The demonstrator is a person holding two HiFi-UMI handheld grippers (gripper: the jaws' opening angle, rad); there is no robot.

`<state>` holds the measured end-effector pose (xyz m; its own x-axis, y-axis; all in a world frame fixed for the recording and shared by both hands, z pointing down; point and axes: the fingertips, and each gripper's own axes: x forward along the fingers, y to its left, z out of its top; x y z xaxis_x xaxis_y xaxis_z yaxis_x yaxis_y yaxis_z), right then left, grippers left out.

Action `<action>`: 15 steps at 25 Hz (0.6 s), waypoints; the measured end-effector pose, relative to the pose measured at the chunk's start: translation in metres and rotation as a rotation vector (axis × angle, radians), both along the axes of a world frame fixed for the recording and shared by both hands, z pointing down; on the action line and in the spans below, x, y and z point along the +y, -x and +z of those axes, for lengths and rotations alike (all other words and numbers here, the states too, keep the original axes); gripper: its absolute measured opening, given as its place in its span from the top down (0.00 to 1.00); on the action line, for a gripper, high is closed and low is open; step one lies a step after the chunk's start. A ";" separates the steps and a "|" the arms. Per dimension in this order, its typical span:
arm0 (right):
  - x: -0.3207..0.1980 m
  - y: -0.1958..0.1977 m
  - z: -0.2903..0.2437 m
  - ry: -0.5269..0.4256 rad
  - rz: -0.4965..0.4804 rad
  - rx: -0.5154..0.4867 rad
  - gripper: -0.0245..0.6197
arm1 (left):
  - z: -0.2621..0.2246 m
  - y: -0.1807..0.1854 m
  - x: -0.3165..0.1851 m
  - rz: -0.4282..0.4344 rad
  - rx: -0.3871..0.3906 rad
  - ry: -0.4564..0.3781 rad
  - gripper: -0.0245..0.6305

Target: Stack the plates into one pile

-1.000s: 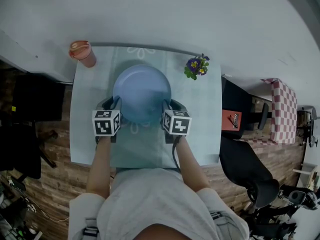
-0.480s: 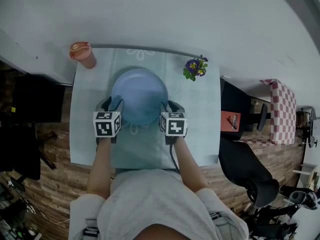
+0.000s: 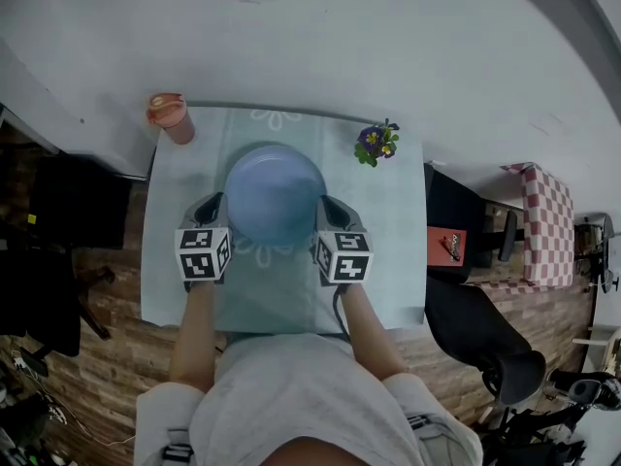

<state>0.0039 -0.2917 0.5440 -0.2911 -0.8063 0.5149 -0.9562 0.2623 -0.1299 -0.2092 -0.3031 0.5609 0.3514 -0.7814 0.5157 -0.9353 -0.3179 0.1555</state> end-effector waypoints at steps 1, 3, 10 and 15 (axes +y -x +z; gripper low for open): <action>0.001 0.002 -0.010 -0.027 -0.008 -0.012 0.96 | -0.008 0.001 0.001 0.001 0.008 -0.023 0.96; 0.003 0.006 -0.029 -0.076 -0.016 -0.031 0.96 | -0.026 0.002 0.004 0.007 0.027 -0.076 0.96; 0.014 0.011 -0.093 -0.222 -0.021 -0.056 0.96 | -0.098 0.007 0.014 0.013 0.053 -0.280 0.96; 0.022 0.009 -0.130 -0.308 -0.008 -0.077 0.96 | -0.142 0.013 0.022 -0.015 0.088 -0.388 0.96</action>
